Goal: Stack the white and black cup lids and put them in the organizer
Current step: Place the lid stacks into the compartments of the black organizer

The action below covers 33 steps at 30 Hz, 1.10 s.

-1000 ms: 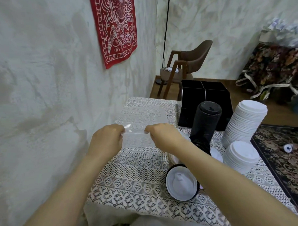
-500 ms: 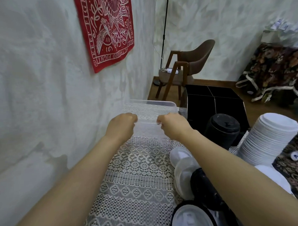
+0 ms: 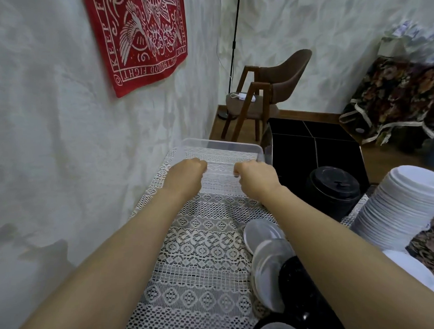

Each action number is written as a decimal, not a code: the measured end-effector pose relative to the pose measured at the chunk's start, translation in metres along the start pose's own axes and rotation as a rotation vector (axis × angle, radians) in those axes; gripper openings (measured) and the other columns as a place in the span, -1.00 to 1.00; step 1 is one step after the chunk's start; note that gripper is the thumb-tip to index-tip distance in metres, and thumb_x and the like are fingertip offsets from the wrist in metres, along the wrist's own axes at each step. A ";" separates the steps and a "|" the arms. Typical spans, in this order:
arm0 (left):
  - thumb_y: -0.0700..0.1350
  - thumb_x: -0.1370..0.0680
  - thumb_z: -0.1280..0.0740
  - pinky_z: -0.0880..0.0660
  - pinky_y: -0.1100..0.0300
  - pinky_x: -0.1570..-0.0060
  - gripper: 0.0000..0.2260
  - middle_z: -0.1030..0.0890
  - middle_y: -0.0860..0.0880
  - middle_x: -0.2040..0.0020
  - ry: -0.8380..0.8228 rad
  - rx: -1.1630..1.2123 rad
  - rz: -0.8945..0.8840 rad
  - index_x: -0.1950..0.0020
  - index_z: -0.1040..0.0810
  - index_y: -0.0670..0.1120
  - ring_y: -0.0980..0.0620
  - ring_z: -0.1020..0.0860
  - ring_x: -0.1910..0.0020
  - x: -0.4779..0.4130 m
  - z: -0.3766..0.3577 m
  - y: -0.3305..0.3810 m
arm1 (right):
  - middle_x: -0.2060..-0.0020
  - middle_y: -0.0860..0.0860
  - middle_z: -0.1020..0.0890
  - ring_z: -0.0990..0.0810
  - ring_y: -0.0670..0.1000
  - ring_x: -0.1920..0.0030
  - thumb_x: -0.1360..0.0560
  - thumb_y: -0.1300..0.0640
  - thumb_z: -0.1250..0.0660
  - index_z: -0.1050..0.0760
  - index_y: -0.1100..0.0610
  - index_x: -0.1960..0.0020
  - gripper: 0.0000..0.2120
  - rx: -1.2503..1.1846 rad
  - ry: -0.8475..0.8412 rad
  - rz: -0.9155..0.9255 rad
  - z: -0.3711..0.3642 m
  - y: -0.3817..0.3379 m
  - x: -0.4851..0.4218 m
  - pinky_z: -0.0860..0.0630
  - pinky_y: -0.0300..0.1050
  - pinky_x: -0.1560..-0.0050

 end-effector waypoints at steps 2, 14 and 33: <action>-0.35 -0.54 -0.21 -0.52 0.00 0.07 -0.70 -0.60 -0.12 -0.11 -0.002 0.006 0.003 -0.21 -0.54 -0.14 -0.13 -0.55 -0.06 0.001 0.000 0.000 | -0.16 0.14 -0.56 -0.55 0.21 -0.15 -0.56 0.33 -0.19 -0.44 0.11 -0.29 -0.66 0.016 -0.022 -0.012 0.000 -0.001 0.001 -0.45 -0.01 0.09; -0.07 -0.59 -0.27 -0.35 0.03 -0.27 -0.53 -0.39 -0.02 -0.42 0.041 -0.002 -0.083 -0.49 -0.26 -0.02 -0.06 -0.34 -0.38 0.038 0.024 0.024 | -0.36 0.06 -0.44 -0.42 0.15 -0.31 -0.57 0.02 -0.27 -0.22 0.04 -0.49 -0.48 -0.063 0.032 0.099 0.021 -0.012 0.035 -0.47 0.03 -0.14; 0.05 -0.62 -0.19 -0.45 0.10 0.00 -0.63 -0.47 0.04 -0.31 -0.054 0.198 -0.154 -0.43 -0.34 0.02 0.00 -0.46 -0.22 0.200 0.043 0.110 | -0.35 0.01 -0.46 -0.43 0.13 -0.30 -0.57 0.00 -0.25 -0.31 0.03 -0.48 -0.51 -0.167 0.085 0.146 0.036 0.002 0.225 -0.40 -0.01 -0.20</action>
Point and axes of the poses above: each hand's wrist, its own x-axis away from the middle knuckle, its own z-axis out of the back of the hand, y = z × x, the point moved 3 cm from there along -x, towards the middle knuckle
